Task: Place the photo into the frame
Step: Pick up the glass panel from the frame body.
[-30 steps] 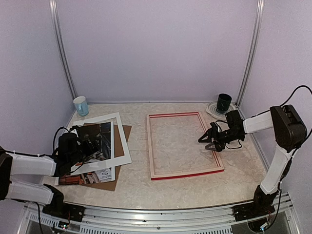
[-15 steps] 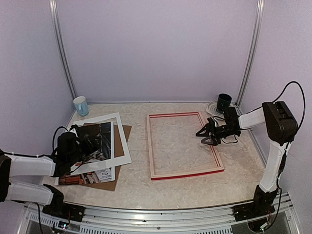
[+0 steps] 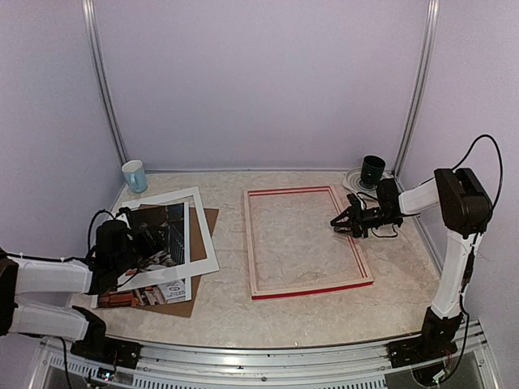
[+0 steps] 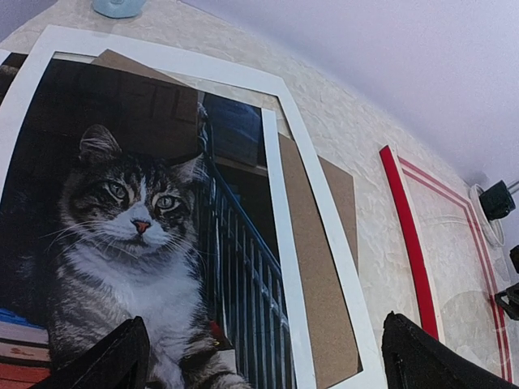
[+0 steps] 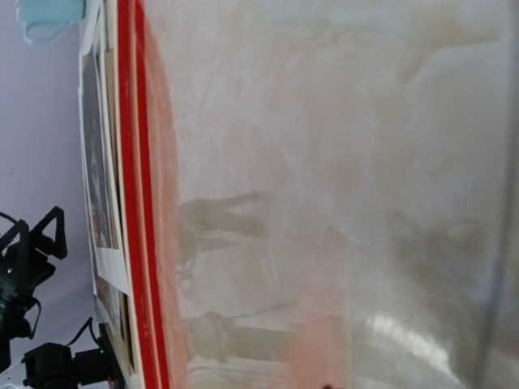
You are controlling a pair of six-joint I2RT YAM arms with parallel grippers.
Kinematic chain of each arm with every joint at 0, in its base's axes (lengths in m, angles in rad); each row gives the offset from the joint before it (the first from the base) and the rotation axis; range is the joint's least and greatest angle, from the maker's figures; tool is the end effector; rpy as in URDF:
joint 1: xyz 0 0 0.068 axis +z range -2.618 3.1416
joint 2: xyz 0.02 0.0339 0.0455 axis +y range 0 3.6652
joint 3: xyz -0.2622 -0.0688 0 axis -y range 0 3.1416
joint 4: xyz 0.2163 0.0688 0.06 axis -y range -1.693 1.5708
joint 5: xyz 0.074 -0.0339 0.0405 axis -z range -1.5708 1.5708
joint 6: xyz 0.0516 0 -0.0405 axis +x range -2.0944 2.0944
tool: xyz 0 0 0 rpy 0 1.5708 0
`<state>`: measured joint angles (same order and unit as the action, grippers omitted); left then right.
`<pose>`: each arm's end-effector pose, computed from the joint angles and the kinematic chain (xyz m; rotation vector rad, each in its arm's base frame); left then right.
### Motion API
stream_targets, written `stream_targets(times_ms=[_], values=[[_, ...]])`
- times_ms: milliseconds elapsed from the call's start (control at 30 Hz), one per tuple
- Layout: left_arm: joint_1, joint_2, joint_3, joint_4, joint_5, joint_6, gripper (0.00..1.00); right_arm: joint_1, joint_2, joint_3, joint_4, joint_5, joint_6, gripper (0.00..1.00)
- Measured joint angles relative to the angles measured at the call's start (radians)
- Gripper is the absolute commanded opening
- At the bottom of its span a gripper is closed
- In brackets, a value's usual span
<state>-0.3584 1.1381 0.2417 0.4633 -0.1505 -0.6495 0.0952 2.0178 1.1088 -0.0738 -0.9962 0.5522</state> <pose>0.1951 -0.0648 0.1676 -0.3914 1.9953 -0.4929 0.3644 0.0783 0.1313 0.1648 2.5196 1.5245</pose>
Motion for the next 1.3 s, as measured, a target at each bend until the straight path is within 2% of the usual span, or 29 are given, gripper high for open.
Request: stream_targets(times_ms=[267,400,600,1300], values=[[-0.003,-0.002,0.0,0.0,-0.008,0.0,0.99,0.0,0.002,-0.013,0.016,-0.026,-0.016,0.13],[-0.003,-0.002,0.0,0.0,-0.01,0.0,0.99,0.0,0.002,-0.019,0.016,-0.029,-0.021,0.1],[-0.003,-0.002,0.0,0.0,-0.012,0.0,0.99,0.0,0.0,-0.033,0.018,-0.034,-0.023,0.0],[-0.008,-0.002,0.0,0.0,-0.014,0.0,0.99,0.001,-0.116,-0.115,0.098,-0.101,0.048,0.0]])
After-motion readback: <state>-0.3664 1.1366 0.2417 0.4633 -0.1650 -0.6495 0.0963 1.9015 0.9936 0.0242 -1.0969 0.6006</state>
